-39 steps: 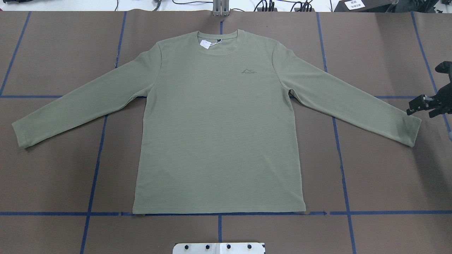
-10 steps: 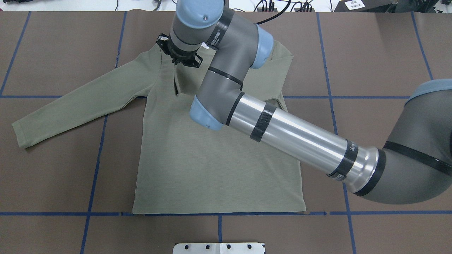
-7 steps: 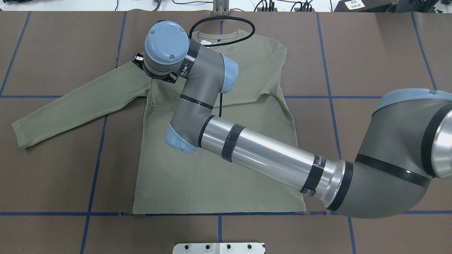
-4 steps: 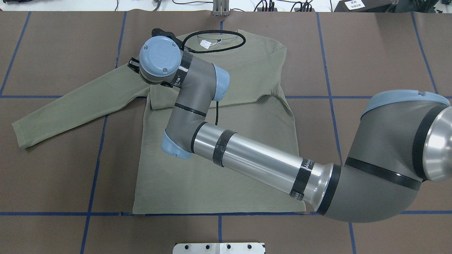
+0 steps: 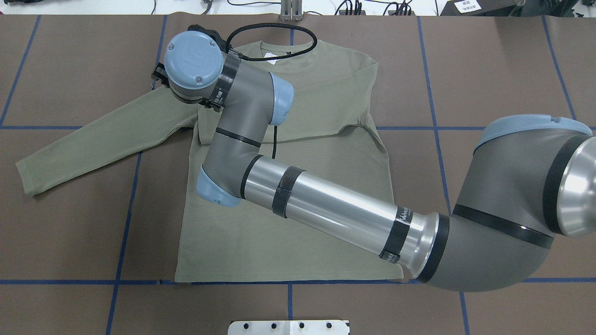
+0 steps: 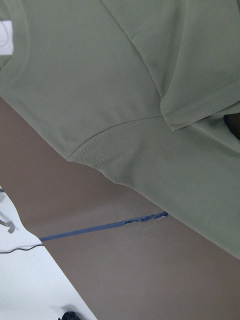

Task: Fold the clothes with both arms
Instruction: 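Carry the sleeve across the shirt toward the far shoulder with the right gripper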

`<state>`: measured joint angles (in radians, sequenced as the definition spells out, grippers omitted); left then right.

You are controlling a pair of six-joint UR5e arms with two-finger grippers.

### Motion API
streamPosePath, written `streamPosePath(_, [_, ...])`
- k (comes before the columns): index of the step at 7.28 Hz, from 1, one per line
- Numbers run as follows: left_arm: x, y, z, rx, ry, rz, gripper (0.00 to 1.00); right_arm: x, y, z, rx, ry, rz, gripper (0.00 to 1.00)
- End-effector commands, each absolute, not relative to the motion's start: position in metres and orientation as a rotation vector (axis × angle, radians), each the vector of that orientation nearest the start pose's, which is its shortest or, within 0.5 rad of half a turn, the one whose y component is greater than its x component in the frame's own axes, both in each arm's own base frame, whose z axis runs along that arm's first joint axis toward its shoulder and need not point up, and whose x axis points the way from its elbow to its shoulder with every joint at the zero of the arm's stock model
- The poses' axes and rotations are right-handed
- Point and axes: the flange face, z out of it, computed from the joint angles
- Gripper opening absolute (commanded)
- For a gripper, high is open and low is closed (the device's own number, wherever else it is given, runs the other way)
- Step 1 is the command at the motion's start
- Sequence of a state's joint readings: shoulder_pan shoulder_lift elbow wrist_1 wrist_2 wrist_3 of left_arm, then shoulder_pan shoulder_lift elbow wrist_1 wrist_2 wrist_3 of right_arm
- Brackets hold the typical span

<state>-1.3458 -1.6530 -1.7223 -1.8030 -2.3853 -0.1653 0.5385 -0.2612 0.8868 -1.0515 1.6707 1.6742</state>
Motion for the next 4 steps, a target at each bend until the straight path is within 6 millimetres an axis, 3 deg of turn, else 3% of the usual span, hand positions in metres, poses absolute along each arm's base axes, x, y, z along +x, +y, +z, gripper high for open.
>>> streamPosePath(1, [0.099,-0.533,0.525,0.186,0.906,0.163,1.00,-0.609,-0.540,0.021,0.093,-1.102,0.507,0.99])
streamPosePath(2, [0.113,-0.524,0.533,0.160,0.916,0.141,1.00,-0.577,-0.538,0.061,0.088,-1.112,0.509,0.99])
streamPosePath(3, [0.125,-0.504,0.561,0.164,0.935,0.126,1.00,-0.516,-0.548,0.094,0.059,-1.141,0.515,0.99])
streamPosePath(4, [0.129,-0.495,0.593,0.196,0.971,0.087,1.00,-0.460,-0.552,0.140,0.038,-1.145,0.489,0.99])
